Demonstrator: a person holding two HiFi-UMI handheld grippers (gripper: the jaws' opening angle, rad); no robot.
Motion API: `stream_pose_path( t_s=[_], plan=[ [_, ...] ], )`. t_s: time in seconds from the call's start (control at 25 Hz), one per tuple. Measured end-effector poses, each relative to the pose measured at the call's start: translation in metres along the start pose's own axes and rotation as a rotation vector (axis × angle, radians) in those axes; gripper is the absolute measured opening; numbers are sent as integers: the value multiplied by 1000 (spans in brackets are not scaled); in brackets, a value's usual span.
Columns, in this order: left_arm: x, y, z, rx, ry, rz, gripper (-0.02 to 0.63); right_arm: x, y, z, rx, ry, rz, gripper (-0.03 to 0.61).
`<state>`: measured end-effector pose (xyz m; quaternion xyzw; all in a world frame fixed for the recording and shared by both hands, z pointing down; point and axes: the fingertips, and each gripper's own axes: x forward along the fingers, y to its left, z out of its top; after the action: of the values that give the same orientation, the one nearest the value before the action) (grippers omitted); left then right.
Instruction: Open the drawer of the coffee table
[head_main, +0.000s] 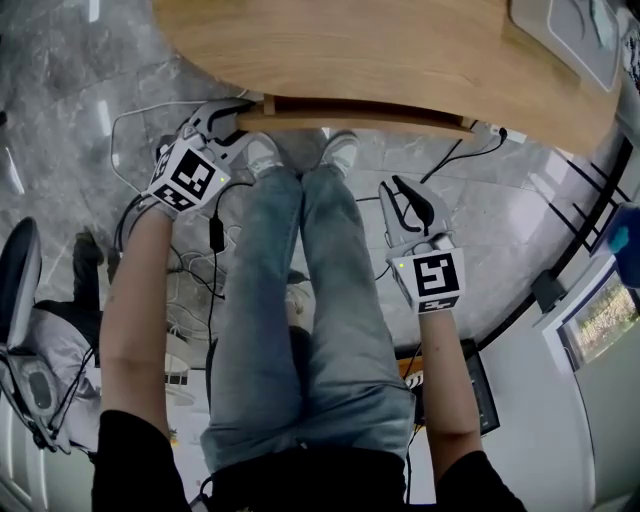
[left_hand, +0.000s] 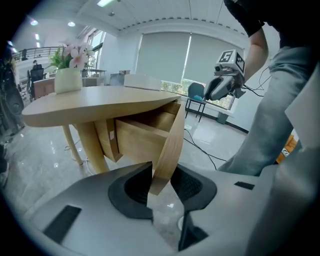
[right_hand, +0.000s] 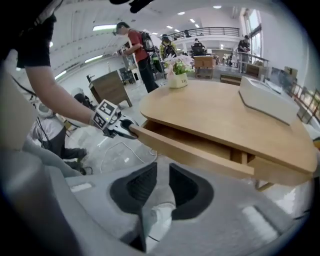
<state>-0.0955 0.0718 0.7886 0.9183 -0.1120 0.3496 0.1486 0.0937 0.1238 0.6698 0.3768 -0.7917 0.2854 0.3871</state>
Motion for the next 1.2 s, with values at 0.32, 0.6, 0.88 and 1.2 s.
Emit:
stream_pose_path(
  t_s=[0.32,0.6,0.88,1.2],
  plan=[
    [3,1,16,-5,10,19,123,8,-100,-22,-214,150,-185,128],
    [5,2,16,-22,35,28,126,5,-151,-39,-433,282,-289,194],
    [6,2,16,-30,57,39,129,15,-168,-44,-594,327,-298,209],
    [9,2,14,-39,79,49,130,26,-177,-49,-694,392,-266,164]
  ],
)
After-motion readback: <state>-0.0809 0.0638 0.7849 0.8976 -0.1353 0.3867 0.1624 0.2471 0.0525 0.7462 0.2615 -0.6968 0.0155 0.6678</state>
